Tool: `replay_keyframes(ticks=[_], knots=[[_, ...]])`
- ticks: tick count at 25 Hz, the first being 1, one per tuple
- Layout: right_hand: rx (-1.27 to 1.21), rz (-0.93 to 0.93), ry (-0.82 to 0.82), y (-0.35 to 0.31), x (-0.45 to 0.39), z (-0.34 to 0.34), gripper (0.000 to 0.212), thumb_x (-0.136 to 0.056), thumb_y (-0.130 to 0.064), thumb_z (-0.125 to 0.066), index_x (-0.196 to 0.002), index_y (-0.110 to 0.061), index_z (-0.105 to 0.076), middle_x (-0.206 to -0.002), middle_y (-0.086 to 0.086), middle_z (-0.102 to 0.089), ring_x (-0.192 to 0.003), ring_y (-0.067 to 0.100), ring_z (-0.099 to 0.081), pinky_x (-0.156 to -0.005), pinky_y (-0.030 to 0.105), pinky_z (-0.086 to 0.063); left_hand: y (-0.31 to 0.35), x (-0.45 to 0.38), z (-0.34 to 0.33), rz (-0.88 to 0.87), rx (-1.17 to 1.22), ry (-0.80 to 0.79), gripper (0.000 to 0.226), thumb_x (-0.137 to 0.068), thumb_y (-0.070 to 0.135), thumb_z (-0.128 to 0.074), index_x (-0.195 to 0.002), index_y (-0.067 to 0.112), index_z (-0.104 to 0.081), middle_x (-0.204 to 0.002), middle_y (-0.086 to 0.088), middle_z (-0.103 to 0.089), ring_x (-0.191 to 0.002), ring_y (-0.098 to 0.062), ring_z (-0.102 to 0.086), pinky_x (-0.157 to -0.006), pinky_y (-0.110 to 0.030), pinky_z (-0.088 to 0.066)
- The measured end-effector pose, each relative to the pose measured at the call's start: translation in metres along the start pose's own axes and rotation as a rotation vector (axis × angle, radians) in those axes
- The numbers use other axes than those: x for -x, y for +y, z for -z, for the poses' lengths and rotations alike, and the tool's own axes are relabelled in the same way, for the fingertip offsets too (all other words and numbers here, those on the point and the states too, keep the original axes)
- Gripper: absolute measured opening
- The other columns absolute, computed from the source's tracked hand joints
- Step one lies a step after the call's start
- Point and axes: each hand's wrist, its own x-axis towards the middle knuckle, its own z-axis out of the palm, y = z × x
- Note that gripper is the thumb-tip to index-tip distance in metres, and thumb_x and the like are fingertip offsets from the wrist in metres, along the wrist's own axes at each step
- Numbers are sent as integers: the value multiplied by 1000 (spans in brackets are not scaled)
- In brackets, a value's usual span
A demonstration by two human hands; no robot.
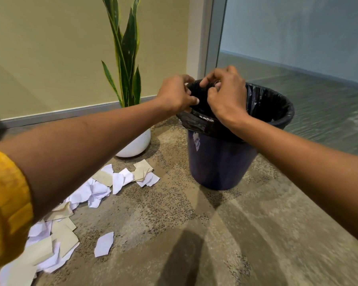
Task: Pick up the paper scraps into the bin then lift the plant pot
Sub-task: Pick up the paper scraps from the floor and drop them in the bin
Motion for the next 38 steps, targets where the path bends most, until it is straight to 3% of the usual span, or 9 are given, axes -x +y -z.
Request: replay_keyframes(ticks=[8, 11, 16, 19, 23, 28, 31, 34, 38], knots=[[-103, 265, -224, -25, 41, -33, 13, -83, -11, -58, -89, -17, -67, -93, -5, -45, -83, 9, -47, -66, 10, -32, -38, 36, 37, 38, -44, -23, 37, -83, 3, -64, -119, 6, -56, -104, -11, -62, -78, -19, -66, -60, -21, -58], [-93, 350, -424, -39, 69, -71, 12, -82, -15, -62, -90, -21, -67, -93, -5, -49, -85, 10, -48, -72, 19, -42, -81, 75, 59, 121, -202, -99, 33, -82, 5, -66, -115, 6, -60, -104, -8, -63, -74, -20, -66, -55, -17, -55], [-7, 219, -936, -36, 138, -142, 20, -74, -13, -66, -93, -19, -70, -85, 0, -63, -81, 18, -61, -73, 29, -50, -170, 138, 102, 371, -387, -253, 33, -77, 10, -73, -110, 9, -67, -115, -13, -63, -91, -27, -68, -74, -38, -58], [33, 167, -1183, -34, 185, -176, 23, -76, -13, -66, -98, -17, -66, -87, 0, -55, -86, 20, -55, -65, 26, -40, -221, 181, 126, 525, -500, -333, 41, -74, 21, -76, -113, 12, -66, -118, -14, -65, -99, -27, -65, -81, -30, -49], [130, 261, -1399, -40, 240, -199, 53, -78, -37, -72, -122, -17, -52, -119, 9, -47, -111, 29, -51, -87, 35, -45, -278, 252, 142, 872, -608, -344, 59, -67, 36, -81, -117, 13, -60, -124, -11, -60, -108, -26, -55, -79, -27, -41], [138, 321, -1377, -39, 265, -204, 67, -76, -37, -75, -133, -23, -42, -132, 8, -42, -120, 31, -49, -94, 39, -45, -295, 293, 132, 1048, -530, -273, 79, -54, 36, -88, -118, 9, -51, -115, -9, -51, -93, -21, -49, -69, -27, -40], [92, 222, -1362, -33, 261, -205, 51, -75, -30, -77, -120, -21, -54, -122, 8, -58, -112, 29, -55, -83, 34, -45, -290, 281, 118, 985, -454, -254, 63, -58, 28, -87, -110, 7, -58, -98, -5, -55, -79, -20, -50, -55, -23, -37], [-1, 58, -1321, -26, 254, -203, 28, -74, -25, -78, -99, -17, -68, -100, 5, -69, -93, 24, -63, -73, 30, -46, -282, 259, 104, 927, -351, -242, 52, -62, 23, -85, -107, 12, -59, -99, -6, -60, -84, -20, -53, -59, -22, -40], [-140, -83, -1253, -22, 230, -194, 32, -76, -24, -78, -103, -9, -70, -95, 6, -69, -82, 17, -57, -63, 24, -40, -260, 231, 90, 917, -6, -174, 44, -70, 11, -80, -109, 11, -61, -85, -7, -59, -68, -17, -49, -50, -17, -42]])
